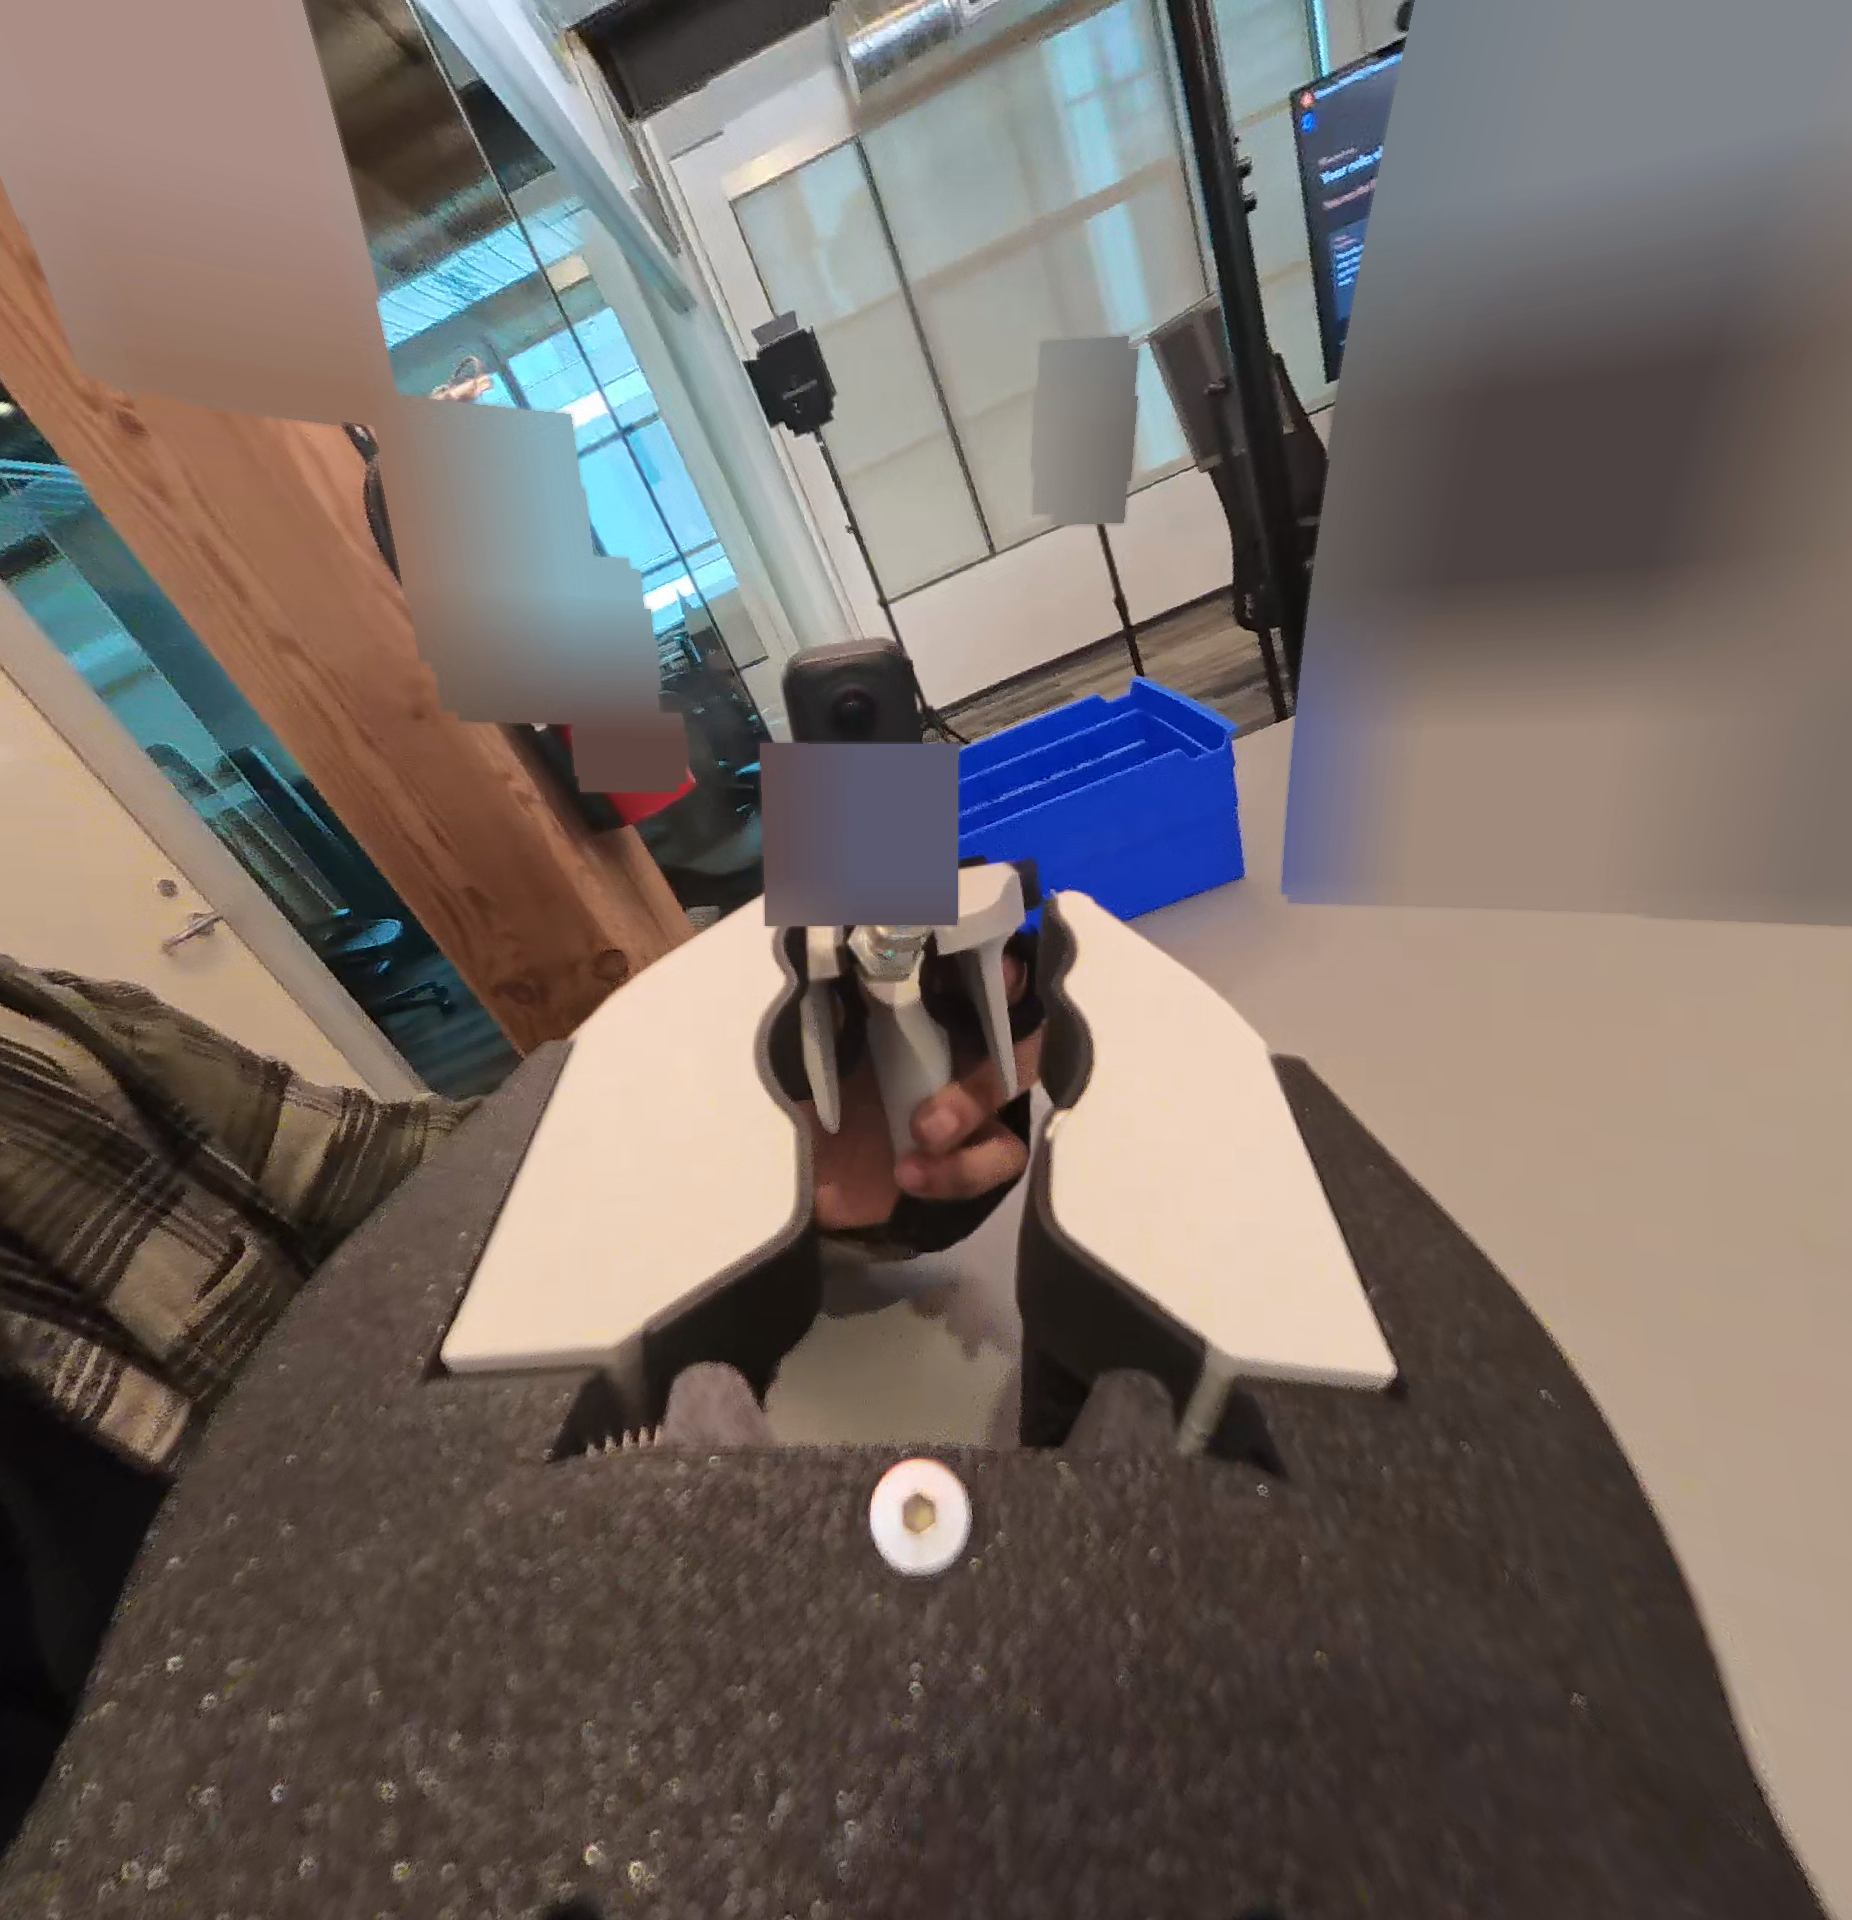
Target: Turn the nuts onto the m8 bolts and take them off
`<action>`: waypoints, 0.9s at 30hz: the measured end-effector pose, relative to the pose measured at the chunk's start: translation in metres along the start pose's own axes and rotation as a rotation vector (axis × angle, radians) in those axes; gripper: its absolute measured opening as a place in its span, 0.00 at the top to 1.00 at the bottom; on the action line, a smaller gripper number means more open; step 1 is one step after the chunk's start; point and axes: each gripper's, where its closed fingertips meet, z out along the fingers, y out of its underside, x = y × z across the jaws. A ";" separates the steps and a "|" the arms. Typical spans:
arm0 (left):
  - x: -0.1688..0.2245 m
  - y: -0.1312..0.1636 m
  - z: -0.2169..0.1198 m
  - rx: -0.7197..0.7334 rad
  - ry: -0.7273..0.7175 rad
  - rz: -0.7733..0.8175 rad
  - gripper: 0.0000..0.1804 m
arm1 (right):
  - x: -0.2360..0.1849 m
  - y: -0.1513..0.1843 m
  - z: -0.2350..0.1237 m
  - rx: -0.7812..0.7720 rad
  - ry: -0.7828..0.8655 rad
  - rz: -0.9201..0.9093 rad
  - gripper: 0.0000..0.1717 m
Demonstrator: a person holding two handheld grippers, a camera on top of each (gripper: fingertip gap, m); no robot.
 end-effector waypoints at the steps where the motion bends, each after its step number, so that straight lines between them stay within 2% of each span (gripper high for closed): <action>1: 0.000 0.000 0.000 0.003 -0.001 0.001 0.92 | 0.000 0.001 0.002 -0.007 -0.004 -0.001 0.77; 3: 0.000 0.000 0.000 0.003 -0.002 -0.002 0.92 | -0.003 0.000 0.005 -0.003 -0.020 -0.008 0.81; 5: 0.000 0.000 0.000 0.008 -0.001 -0.007 0.92 | -0.005 0.000 0.007 -0.016 -0.038 -0.014 0.91; 8: 0.001 0.002 0.001 -0.008 0.004 -0.013 0.92 | -0.006 0.001 0.009 -0.046 -0.035 -0.037 0.91; 15: 0.000 0.016 0.000 -0.147 0.012 -0.017 0.91 | -0.006 0.012 0.005 -0.234 -0.046 -0.143 0.91; 24: -0.007 0.036 -0.003 -0.273 0.008 -0.086 0.79 | -0.007 0.024 -0.002 -0.321 -0.119 -0.248 0.91; 27: -0.003 0.041 0.000 -0.299 0.028 -0.079 0.79 | -0.005 0.027 -0.003 -0.334 -0.133 -0.287 0.91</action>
